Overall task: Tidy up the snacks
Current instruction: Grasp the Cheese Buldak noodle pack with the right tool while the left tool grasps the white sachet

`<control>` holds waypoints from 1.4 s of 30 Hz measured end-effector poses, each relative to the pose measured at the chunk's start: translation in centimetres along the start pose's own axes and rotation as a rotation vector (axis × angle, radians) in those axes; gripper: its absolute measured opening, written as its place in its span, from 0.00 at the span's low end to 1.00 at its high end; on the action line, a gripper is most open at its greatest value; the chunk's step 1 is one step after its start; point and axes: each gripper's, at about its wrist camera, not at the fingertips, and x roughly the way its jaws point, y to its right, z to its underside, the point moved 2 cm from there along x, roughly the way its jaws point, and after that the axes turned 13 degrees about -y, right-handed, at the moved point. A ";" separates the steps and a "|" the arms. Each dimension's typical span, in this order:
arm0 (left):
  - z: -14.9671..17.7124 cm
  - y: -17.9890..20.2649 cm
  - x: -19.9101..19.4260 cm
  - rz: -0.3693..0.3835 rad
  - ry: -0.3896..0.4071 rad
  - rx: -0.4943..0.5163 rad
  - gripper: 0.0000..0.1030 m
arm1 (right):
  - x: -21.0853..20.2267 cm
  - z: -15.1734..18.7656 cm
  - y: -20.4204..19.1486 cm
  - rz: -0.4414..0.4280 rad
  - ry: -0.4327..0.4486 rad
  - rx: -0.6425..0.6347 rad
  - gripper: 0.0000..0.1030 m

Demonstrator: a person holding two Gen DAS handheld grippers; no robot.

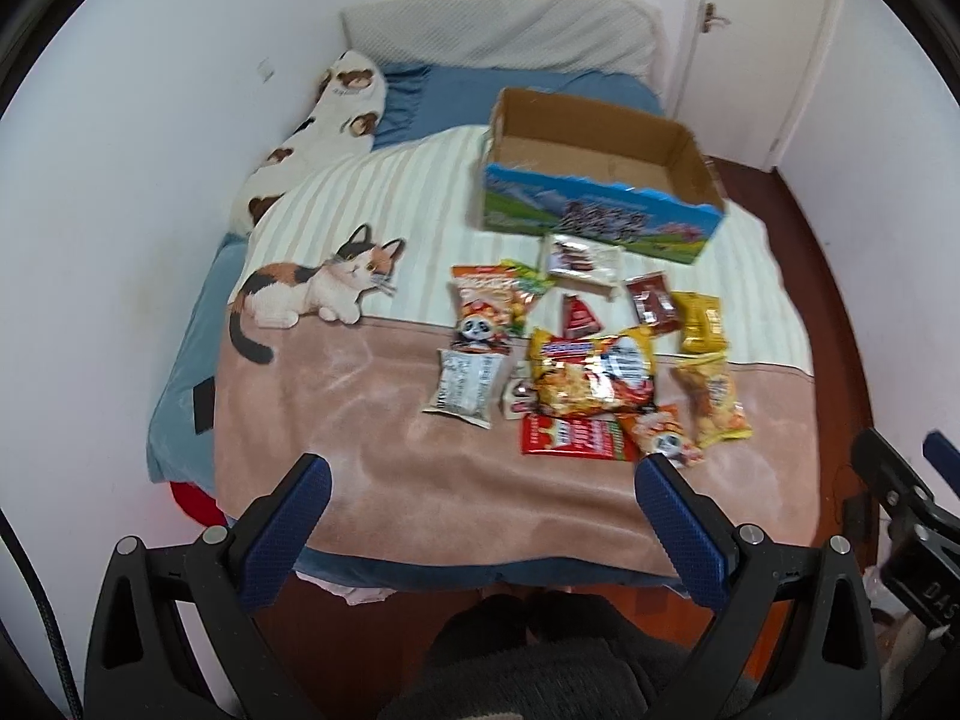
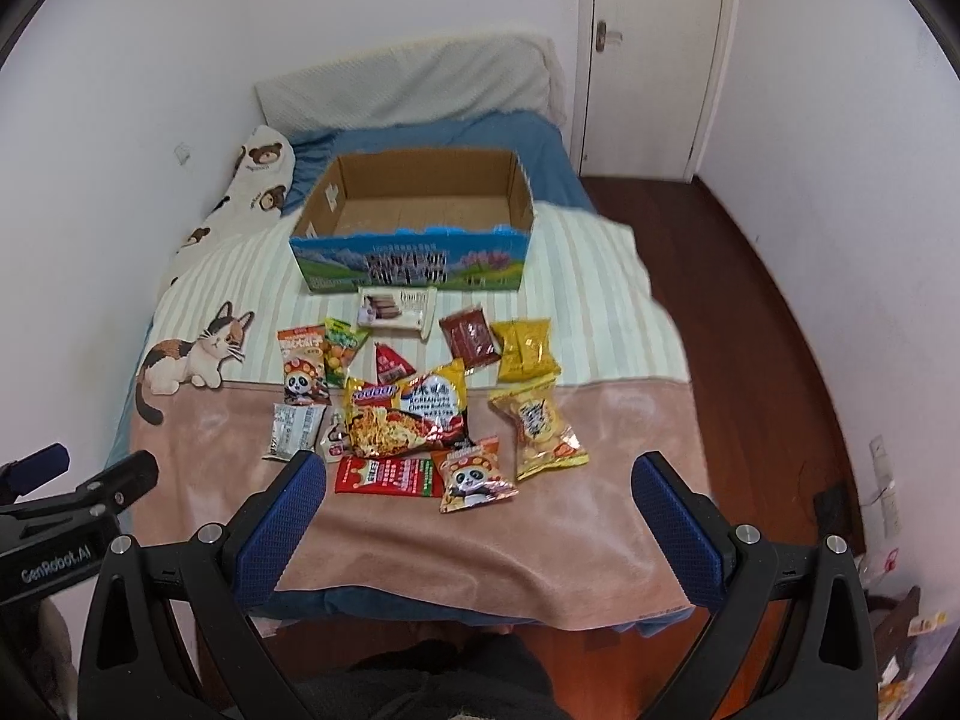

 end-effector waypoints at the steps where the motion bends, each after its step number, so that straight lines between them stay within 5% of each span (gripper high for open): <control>1: -0.5 -0.3 1.0 -0.009 -0.015 -0.009 1.00 | 1.2 -0.4 0.1 -0.012 -0.024 0.010 1.00; 13: -6.6 -2.1 14.1 -0.211 -0.139 0.005 1.00 | 24.4 -4.0 -0.8 -0.339 -0.486 0.295 1.00; 20: -9.8 -3.6 18.8 -0.308 -0.177 -0.015 1.00 | 33.3 -5.7 -2.6 -0.441 -0.603 0.482 1.00; 27: -12.8 -5.3 22.1 -0.302 -0.206 -0.018 1.00 | 38.6 -7.0 -2.8 -0.506 -0.710 0.773 1.00; 36: -15.2 -7.7 27.7 -0.249 -0.315 0.055 1.00 | 43.4 -7.0 -5.7 -0.423 -0.787 1.001 0.99; 42: -14.3 -9.5 30.3 -0.192 -0.394 0.075 1.00 | 43.0 -10.0 -8.2 -0.277 -0.741 0.808 0.90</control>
